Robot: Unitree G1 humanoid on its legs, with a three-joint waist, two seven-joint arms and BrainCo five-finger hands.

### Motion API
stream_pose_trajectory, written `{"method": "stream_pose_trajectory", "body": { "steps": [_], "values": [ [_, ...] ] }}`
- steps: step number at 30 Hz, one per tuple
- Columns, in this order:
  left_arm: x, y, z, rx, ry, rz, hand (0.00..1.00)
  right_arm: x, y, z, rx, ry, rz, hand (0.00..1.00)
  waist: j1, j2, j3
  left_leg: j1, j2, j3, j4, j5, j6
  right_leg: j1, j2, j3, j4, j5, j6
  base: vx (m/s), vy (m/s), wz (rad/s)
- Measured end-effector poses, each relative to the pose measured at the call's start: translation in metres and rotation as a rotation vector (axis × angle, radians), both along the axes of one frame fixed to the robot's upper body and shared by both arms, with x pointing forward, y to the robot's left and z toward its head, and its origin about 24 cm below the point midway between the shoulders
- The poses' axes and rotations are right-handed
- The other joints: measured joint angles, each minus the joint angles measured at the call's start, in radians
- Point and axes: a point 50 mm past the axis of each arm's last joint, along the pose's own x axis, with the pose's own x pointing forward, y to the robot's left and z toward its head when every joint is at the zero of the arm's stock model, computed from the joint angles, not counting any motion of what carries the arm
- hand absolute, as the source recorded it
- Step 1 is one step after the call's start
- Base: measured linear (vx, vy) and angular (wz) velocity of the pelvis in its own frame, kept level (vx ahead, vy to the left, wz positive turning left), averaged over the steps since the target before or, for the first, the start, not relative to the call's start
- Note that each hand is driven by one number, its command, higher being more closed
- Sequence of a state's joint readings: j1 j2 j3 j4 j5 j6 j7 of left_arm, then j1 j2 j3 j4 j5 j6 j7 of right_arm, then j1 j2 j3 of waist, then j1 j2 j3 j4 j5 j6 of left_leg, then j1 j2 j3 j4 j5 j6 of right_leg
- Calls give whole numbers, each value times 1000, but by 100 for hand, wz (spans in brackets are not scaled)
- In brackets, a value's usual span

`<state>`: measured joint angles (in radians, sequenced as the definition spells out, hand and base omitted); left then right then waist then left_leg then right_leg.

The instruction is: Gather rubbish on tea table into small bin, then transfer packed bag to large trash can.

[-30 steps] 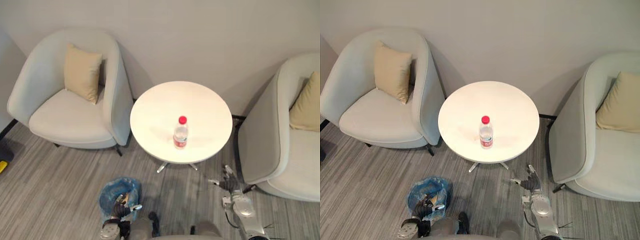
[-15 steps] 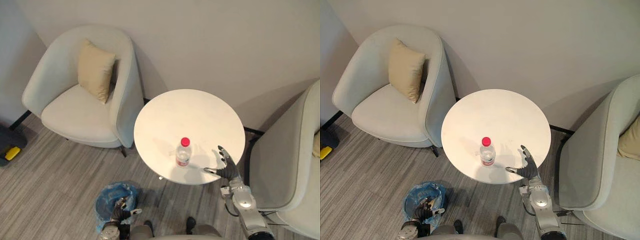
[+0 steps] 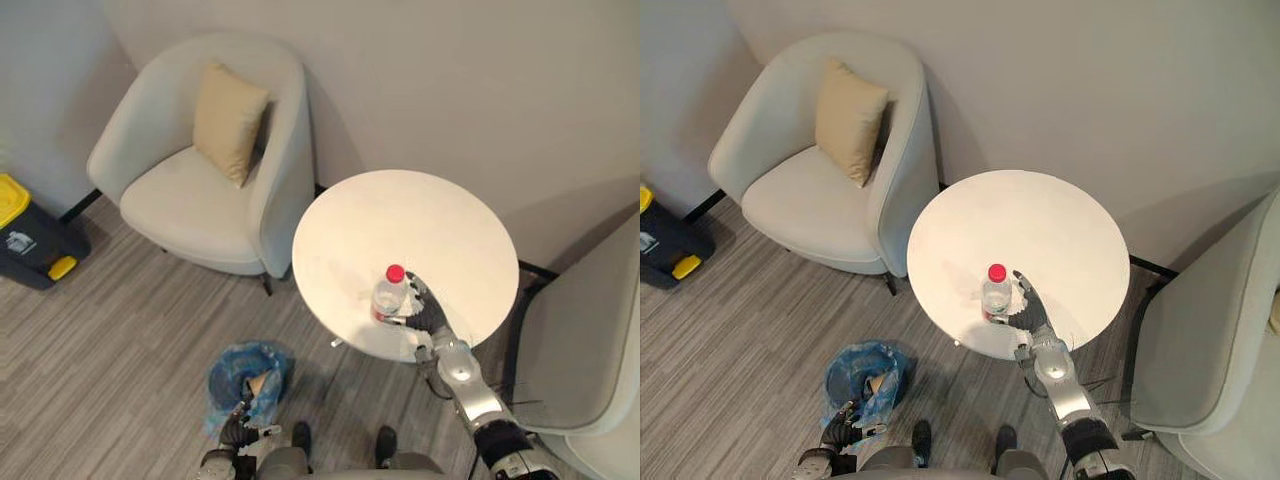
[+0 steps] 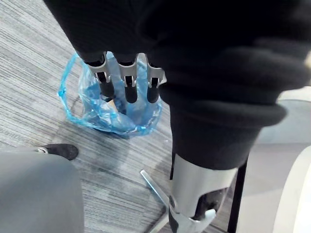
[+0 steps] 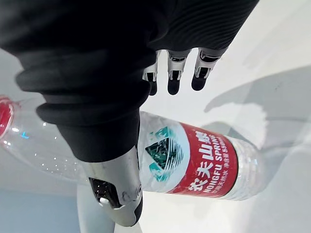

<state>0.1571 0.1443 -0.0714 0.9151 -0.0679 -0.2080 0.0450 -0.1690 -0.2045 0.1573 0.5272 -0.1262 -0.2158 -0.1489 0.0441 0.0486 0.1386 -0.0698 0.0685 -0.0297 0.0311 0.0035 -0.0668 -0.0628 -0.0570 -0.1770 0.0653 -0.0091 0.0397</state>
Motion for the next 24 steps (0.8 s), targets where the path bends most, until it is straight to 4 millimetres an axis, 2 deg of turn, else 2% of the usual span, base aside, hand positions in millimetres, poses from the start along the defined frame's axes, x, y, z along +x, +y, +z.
{"method": "stream_pose_trajectory", "body": {
  "steps": [1,2,5,9,12,14,18,24],
  "values": [
    [-1,0,0,1,2,1,0,5,0,1,-4,-1,-4,0,4,5,3,-6,-2,-9,0,3,-3,-1,-1,-11,0,1,-1,-76,-3,24],
    [-3,1,-1,1,6,3,0,11,1,4,-6,-3,-3,100,8,11,7,-11,-4,-18,0,7,-4,-1,-5,-17,1,1,0,-86,4,21],
    [-8,-1,-2,-6,18,8,0,31,0,18,7,-41,-24,100,26,27,20,-33,-7,-24,0,15,-3,-23,-7,-19,2,5,4,-64,3,6],
    [-5,-2,-1,-14,9,19,0,60,-7,46,5,-104,-50,100,27,45,51,-76,-15,-50,1,35,2,-52,-15,-45,4,14,1,-27,-3,19],
    [-5,-1,-1,-22,4,40,0,69,-14,57,16,-126,-96,100,53,46,66,-83,-18,-50,0,40,4,-58,-14,-48,4,13,1,30,-9,4],
    [-2,-1,1,-22,-14,48,0,71,-13,61,26,-142,-101,100,54,47,75,-95,-19,-54,0,40,4,-68,-14,-52,5,13,1,49,-11,3],
    [5,1,6,-13,-56,64,0,64,-11,66,62,-180,-97,100,50,46,78,-95,-25,-66,1,40,4,-62,-17,-62,5,11,3,41,-6,10],
    [8,0,9,-25,-87,98,0,23,-14,76,111,-314,-99,100,39,40,76,-44,-35,-125,-12,41,4,6,-33,-117,27,-29,18,11,-8,33]
  ]
}}
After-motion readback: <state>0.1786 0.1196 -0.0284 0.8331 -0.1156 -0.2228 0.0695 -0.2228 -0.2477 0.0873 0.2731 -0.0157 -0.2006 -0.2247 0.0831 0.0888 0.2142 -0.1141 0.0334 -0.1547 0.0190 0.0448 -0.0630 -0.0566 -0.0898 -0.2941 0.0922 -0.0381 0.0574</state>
